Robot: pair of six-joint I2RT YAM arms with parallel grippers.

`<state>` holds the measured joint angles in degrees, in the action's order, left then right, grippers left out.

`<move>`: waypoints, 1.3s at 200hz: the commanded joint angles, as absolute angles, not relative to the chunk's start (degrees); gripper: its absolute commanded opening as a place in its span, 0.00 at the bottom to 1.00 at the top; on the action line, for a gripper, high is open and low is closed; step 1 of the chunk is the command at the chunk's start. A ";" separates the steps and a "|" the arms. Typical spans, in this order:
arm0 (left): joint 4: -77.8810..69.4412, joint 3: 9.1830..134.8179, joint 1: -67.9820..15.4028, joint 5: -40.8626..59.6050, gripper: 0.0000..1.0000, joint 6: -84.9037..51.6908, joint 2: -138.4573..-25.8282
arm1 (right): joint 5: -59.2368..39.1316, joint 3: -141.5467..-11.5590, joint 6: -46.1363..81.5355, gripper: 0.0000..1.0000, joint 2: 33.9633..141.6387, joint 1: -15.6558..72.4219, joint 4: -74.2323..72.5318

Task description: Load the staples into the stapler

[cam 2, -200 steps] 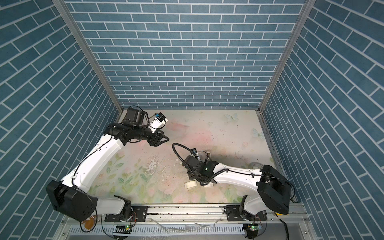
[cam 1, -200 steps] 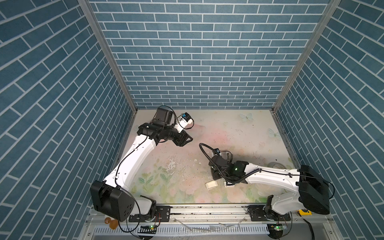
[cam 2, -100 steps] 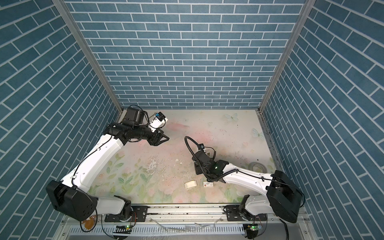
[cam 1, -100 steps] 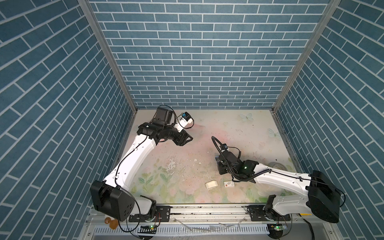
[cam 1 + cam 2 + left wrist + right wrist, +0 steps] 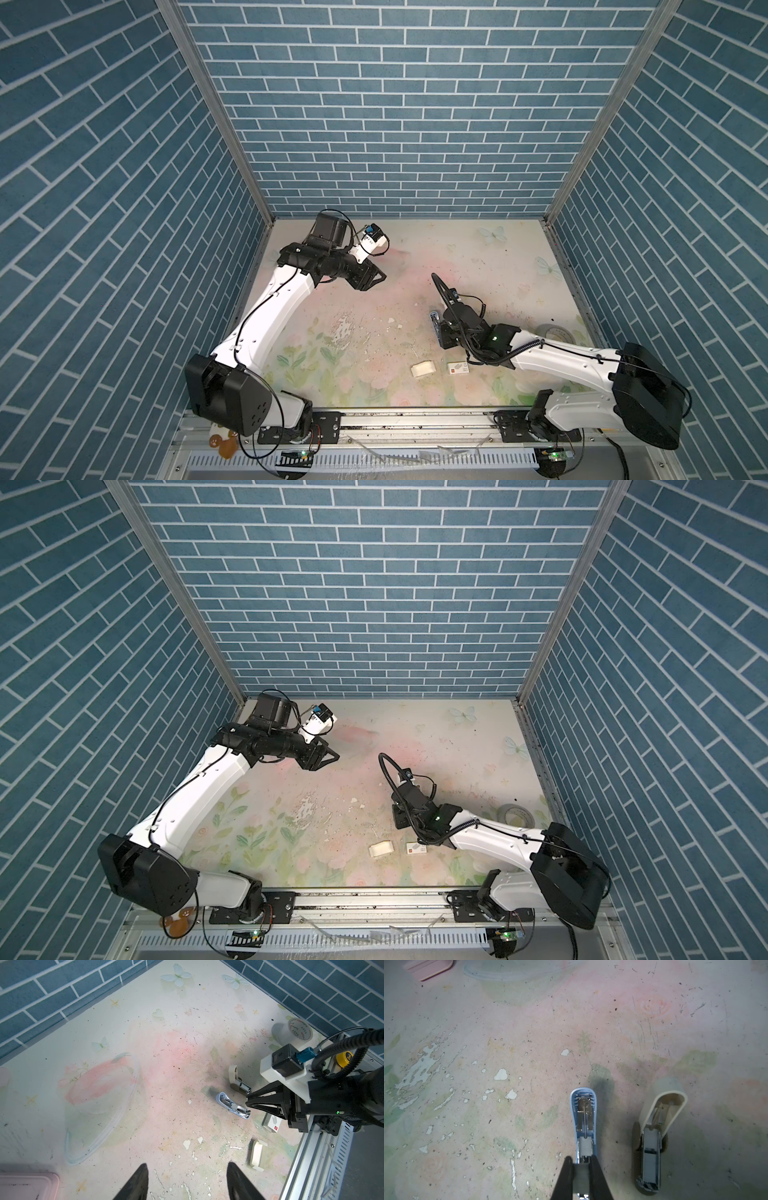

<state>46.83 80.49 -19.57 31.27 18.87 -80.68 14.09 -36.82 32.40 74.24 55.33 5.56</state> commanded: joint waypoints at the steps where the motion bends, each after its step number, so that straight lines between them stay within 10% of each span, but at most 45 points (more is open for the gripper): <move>1: 48.17 82.44 -19.50 31.22 0.62 18.90 -81.47 | 13.36 -36.25 30.07 0.04 75.62 54.94 3.45; 260: 47.55 80.56 -19.07 31.12 0.62 18.59 -80.49 | 13.36 -32.71 30.57 0.04 80.14 54.69 -1.97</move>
<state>46.87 81.08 -19.44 31.07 18.85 -81.17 13.06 -34.20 31.00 79.26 55.00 -1.28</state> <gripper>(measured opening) 0.619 0.129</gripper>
